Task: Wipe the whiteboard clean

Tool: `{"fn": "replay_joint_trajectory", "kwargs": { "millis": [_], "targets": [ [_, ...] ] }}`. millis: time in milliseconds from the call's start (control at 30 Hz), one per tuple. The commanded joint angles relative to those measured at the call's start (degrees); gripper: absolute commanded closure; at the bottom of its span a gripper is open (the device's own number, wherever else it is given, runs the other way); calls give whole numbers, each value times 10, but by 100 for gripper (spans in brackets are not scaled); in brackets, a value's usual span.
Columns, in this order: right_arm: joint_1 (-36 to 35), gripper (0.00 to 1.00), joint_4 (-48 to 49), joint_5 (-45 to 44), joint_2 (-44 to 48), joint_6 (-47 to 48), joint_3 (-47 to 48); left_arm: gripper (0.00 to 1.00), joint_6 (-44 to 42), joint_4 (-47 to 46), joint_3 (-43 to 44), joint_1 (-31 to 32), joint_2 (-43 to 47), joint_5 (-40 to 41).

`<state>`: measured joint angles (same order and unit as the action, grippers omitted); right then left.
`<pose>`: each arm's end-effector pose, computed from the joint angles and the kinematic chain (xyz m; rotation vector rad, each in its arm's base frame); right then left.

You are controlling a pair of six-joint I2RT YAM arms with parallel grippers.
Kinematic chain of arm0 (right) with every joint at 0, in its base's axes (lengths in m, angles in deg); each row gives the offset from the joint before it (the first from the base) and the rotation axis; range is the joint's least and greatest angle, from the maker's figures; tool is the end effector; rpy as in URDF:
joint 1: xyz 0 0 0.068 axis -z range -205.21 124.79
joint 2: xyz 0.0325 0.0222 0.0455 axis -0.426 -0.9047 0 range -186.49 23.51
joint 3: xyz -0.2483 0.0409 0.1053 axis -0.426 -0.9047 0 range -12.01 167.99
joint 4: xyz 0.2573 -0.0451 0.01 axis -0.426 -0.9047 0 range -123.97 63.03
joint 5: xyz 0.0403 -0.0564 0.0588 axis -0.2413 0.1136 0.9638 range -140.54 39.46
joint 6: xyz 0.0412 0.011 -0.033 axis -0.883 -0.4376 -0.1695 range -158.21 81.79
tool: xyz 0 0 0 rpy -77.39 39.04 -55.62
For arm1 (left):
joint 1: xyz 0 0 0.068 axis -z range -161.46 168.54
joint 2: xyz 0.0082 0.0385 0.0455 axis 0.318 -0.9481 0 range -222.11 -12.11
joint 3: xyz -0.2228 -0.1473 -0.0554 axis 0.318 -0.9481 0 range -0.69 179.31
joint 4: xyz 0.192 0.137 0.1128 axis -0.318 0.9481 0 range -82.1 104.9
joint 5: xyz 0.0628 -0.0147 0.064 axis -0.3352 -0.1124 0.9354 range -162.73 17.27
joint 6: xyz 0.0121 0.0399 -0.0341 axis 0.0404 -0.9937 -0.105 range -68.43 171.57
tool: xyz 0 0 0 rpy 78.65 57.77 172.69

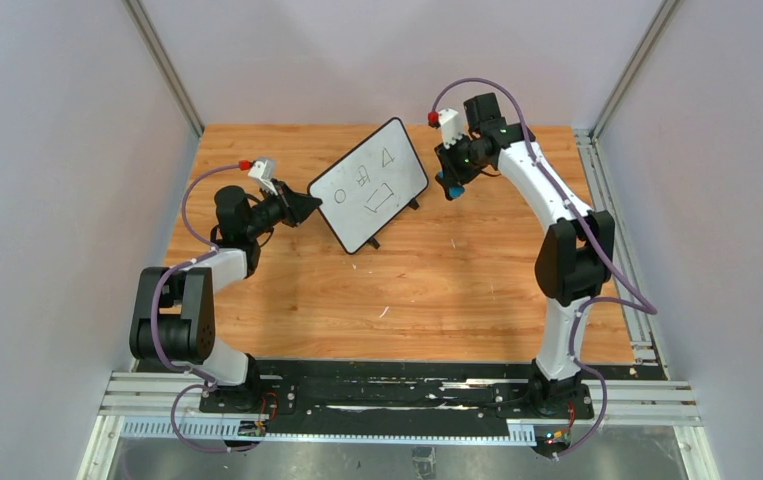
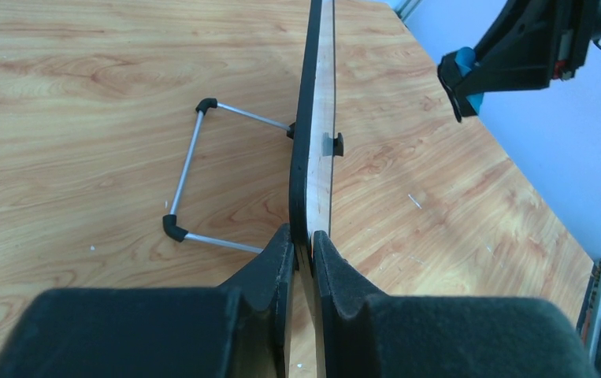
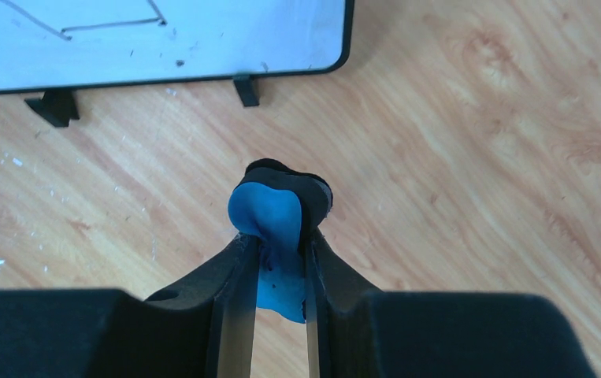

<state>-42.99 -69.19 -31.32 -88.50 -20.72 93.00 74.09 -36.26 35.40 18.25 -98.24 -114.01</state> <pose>0.4150 0.1455 0.3065 -0.8717 2.2432 0.4089 0.3058 -0.0219 0.2173 0.2213 1.7119 -0.8885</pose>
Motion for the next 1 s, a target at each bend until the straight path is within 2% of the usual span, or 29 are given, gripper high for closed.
{"fn": "replay_joint_trajectory", "kwargs": {
  "millis": [0, 267, 500, 700, 967],
  "targets": [
    [-12, 99, 20, -7, -41, 3, 56, 90, -28, -2, 4, -4, 6, 4],
    [-30, 99, 101, -8, -86, 6, 90, 90, -33, -2, 4, -3, -4, 10],
    [-38, 99, 216, -4, -84, 12, 61, 92, -41, 0, 4, -3, -12, 12],
    [-44, 99, 218, -13, -122, 3, 113, 100, -54, 7, 1, -3, -10, 14],
    [-76, 99, 233, -52, -132, 47, 124, 100, -64, 23, 6, -3, -14, 25]
  ]
}}
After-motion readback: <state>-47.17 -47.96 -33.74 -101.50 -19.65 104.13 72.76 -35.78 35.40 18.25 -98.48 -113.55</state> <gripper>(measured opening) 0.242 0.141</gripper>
